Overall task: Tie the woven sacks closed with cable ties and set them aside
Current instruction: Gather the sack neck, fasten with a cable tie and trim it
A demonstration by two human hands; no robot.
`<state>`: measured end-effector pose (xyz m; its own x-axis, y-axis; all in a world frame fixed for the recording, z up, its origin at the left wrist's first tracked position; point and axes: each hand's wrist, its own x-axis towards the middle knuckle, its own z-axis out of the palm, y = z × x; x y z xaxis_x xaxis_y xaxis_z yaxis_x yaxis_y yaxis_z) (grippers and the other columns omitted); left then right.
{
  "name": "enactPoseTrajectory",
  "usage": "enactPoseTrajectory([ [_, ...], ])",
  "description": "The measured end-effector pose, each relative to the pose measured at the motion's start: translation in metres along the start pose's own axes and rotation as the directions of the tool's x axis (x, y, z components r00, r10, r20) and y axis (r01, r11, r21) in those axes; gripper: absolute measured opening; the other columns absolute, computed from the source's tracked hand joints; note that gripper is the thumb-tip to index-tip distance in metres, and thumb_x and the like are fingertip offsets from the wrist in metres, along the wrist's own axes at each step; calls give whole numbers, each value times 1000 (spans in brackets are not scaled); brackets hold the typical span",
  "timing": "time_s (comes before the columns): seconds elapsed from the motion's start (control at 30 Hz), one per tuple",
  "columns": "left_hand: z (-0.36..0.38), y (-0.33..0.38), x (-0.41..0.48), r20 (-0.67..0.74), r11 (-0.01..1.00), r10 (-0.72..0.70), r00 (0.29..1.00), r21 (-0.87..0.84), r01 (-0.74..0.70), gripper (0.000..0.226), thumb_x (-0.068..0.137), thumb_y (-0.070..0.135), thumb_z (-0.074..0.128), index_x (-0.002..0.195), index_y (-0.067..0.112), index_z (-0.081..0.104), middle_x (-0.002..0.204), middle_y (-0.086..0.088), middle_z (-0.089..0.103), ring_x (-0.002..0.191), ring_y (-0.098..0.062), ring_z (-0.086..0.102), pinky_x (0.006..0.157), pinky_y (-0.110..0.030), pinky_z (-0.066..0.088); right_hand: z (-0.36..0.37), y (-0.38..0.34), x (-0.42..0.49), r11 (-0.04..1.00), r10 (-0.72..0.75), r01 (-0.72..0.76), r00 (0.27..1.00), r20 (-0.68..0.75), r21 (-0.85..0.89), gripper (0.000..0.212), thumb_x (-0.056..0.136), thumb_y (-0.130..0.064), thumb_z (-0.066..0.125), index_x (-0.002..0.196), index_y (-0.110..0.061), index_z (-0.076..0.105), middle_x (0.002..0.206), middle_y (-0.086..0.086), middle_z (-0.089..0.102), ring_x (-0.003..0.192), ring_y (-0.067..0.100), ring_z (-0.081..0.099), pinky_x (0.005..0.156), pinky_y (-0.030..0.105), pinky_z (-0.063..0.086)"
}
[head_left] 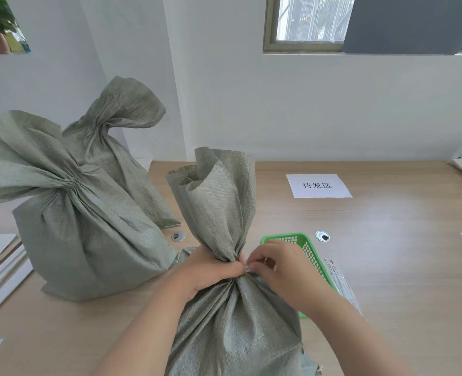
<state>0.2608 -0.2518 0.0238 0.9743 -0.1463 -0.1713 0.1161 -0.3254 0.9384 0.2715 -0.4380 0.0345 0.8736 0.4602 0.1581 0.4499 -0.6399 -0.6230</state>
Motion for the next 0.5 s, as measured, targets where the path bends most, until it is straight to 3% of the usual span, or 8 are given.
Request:
enactPoseTrajectory([
  [0.13,-3,-4,-3,20,999,43,999,-13,-43,18,79,0,76,72,16,72,73,6,68,75,-5,65,72,-19,49,5,-5,6,986,-81,82,997,12,-147,16,89,-17,63,91,-24,77,89,-4,63,83,19,63,77,32,49],
  [0.27,-4,-5,-3,-10,998,41,999,40,-40,21,78,7,79,68,23,70,70,12,69,73,1,64,70,-14,48,10,-2,2,964,-90,90,996,9,-250,18,89,-14,58,91,-24,73,86,-6,54,83,22,61,72,38,50],
  [0.37,-9,-6,0,-22,994,-8,1000,105,10,7,74,19,77,74,18,71,73,11,69,77,-3,64,77,-21,50,8,8,-3,966,-38,19,997,-68,-258,17,90,-11,57,84,-20,69,87,-4,58,83,23,60,71,39,50],
  [0.5,-8,-4,0,-40,985,-37,999,169,43,8,76,22,75,81,16,72,76,14,70,77,3,63,73,-14,48,3,13,-5,960,-25,1,996,-83,-279,17,89,-10,56,85,-22,68,89,-5,60,81,25,61,69,40,51],
])
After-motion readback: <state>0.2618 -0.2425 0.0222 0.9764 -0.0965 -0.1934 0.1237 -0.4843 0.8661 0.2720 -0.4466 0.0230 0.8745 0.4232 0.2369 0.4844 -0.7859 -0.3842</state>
